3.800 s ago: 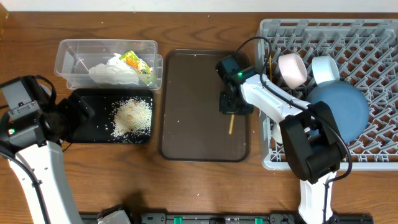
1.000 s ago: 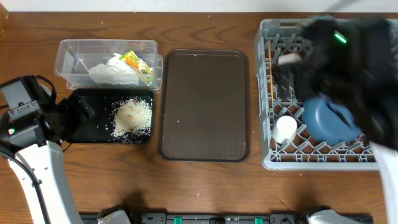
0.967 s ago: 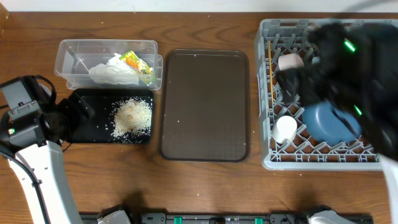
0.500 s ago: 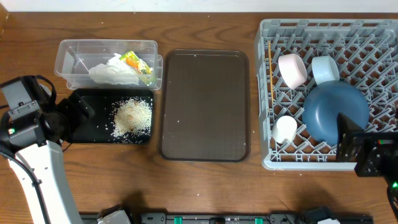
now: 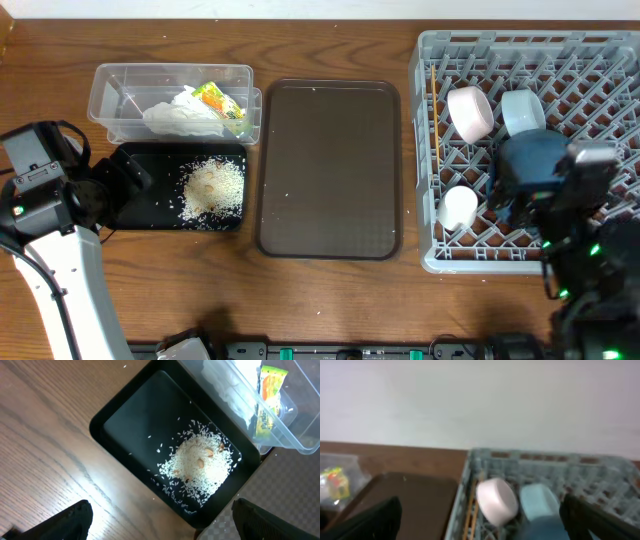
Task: Sort waste into correct bins and load items into the dishwasher rack
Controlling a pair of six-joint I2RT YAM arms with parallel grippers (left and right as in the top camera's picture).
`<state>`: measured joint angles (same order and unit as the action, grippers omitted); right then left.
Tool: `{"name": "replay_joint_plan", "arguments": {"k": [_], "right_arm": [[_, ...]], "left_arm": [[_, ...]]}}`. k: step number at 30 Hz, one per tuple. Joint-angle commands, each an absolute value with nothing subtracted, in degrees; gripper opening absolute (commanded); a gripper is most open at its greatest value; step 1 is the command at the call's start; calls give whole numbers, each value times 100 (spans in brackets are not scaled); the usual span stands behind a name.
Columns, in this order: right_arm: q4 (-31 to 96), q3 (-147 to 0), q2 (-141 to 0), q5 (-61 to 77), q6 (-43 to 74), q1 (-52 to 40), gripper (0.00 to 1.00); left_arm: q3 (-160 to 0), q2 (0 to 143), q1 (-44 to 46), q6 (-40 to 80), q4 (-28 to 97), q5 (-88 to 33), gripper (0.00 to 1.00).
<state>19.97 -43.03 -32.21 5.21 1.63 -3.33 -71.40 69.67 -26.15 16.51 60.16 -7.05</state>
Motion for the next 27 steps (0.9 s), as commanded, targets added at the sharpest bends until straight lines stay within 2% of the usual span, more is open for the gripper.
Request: {"name": "replay_joint_plan", "arguments": {"k": [1,7,14,27], "right_arm": [[1535,-3328,-2707,1017,86,-183,99],[803,-1651,-1743,1015,449,-43,99],[659,-504,-591,969,443,-43,99],[508,-108,-27,939,377,-121,99]], "left_arm": [[-7223,6967,-2633,1640,6040,-613,92],[-7223,6967,-2633,1640,6040,-613,92],[-7223,6967,-2633,1640,6040,-613,92],[-7223,6967,-2633,1640,6040,-613,92]]}}
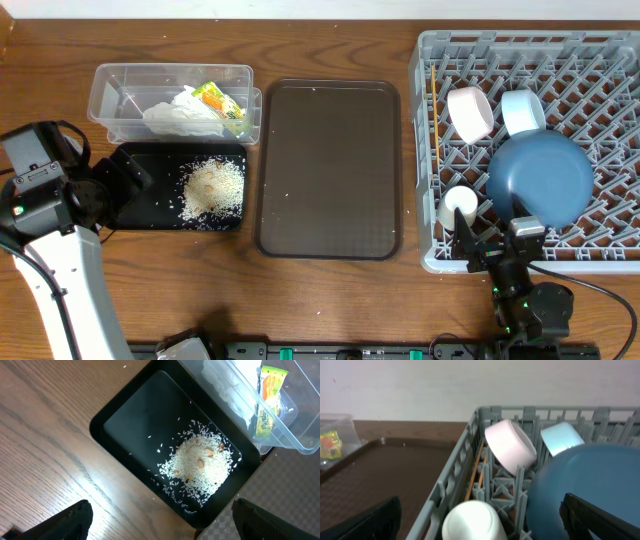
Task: Sort waste into correct bins and load items into the dishwasher rack
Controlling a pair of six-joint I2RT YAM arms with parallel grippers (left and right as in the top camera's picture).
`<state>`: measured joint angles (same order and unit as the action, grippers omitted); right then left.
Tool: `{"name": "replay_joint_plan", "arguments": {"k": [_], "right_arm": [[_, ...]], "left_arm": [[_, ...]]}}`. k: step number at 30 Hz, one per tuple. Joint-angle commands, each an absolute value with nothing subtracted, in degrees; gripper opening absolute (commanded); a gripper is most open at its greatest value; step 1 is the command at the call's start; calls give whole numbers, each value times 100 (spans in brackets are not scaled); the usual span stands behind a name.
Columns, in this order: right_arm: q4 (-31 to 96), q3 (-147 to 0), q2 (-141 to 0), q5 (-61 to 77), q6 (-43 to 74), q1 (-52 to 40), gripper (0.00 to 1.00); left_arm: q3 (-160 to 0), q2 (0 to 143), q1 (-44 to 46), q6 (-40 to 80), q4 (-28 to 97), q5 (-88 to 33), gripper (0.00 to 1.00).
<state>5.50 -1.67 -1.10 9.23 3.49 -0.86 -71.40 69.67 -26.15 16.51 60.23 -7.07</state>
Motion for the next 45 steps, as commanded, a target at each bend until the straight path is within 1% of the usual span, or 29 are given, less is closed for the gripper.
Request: {"name": "replay_joint_plan", "arguments": {"k": [1,31,38,40,42,45], "right_arm": [[464,-93,-27,937,377,-134,99],[403,-58,-27,928,377,-143,99],[401,-60,-27,928,377,-143,99],[401,-60,-27,928,377,-143,99],[401,-58,-27,928,377,-143,99],[401,-58,-27,928,377,-143,99]], "left_arm": [[-7223,6967,-2633,1640,6040,-613,92],[-7223,6952,-2633,1640,6040,-613,92],[-7196,6475,-2587,1638,6073,-309,92],[-7059,6215,-2386,1599,5894,-301,92],[-6810,5913,-2071,1352,5443,-298,92],[-6165,5306,-1402,550,4403,-364,92]]}}
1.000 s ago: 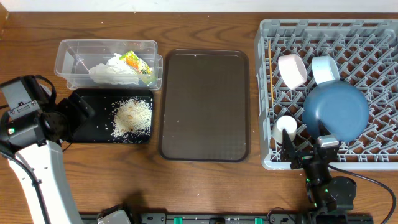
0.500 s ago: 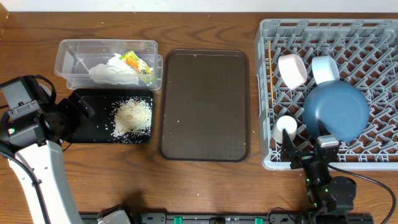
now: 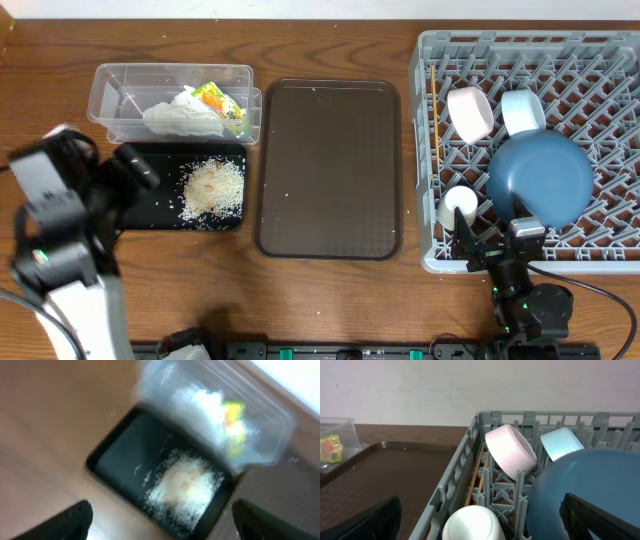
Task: Sort waste into correct bins and load items into the dishwasher rack
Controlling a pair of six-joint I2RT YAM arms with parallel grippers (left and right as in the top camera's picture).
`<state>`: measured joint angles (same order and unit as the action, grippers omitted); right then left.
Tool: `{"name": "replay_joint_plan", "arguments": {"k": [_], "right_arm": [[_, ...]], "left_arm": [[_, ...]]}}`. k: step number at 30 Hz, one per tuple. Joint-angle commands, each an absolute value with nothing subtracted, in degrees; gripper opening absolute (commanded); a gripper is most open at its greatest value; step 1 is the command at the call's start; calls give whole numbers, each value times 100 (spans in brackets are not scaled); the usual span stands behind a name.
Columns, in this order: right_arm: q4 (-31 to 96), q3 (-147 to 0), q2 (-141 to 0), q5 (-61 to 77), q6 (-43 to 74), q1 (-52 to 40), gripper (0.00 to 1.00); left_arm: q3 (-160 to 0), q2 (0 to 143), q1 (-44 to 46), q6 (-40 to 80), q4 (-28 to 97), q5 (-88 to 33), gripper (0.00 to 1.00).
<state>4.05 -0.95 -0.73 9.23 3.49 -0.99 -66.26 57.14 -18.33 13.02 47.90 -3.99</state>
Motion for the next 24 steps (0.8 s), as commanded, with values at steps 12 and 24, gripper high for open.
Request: {"name": "replay_joint_plan", "arguments": {"k": [12,24], "right_arm": [[403,-58,-27,928,377,-143,99],[401,-60,-27,928,377,-143,99]], "left_arm": [[-2099,2165,-698,113,1103,-502,92],[-91,624,-602,478,-163,-554,92]]}}
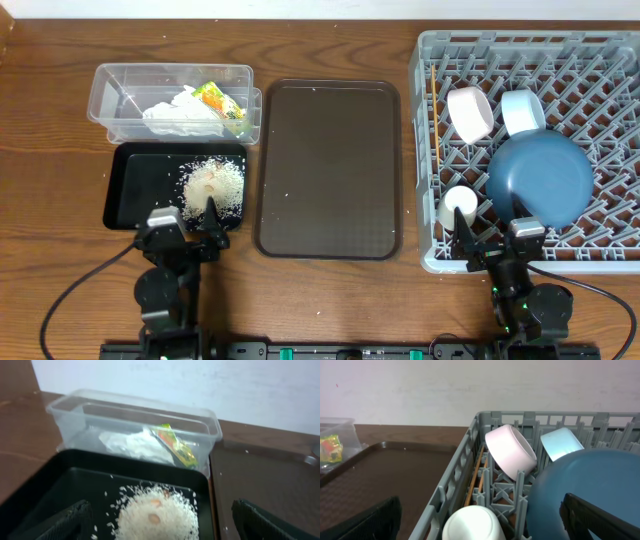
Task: Sort waste into correct bins and load items into the dishwasher rack
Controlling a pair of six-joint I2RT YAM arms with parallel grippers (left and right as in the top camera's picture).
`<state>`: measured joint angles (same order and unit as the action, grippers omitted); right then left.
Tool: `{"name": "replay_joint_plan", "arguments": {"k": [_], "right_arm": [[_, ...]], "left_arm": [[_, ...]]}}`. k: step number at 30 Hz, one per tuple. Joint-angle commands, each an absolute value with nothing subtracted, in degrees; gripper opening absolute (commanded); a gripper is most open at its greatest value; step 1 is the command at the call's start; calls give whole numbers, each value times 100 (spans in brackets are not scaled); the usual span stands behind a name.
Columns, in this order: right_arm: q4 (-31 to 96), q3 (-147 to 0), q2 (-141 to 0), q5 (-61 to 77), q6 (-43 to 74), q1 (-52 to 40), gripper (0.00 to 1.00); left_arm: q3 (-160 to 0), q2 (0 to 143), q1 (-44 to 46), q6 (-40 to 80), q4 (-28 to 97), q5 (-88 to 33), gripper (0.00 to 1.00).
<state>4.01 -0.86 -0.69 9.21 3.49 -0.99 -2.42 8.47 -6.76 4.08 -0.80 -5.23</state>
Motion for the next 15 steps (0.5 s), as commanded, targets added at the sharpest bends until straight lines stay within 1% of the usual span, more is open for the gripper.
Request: {"name": "replay_joint_plan", "arguments": {"k": [1,7,15], "right_arm": [[401,-60,-27,928,377,-143,99],[403,-60,-27,928,377,-143,99],[401,-58,-27,928,377,-143,99]], "left_arm": [[-21,541,-576,478,-163,-554,92],[-23,150,-489,482,379,-598,92],[-23,8,-478,478,355,-596,92]]}}
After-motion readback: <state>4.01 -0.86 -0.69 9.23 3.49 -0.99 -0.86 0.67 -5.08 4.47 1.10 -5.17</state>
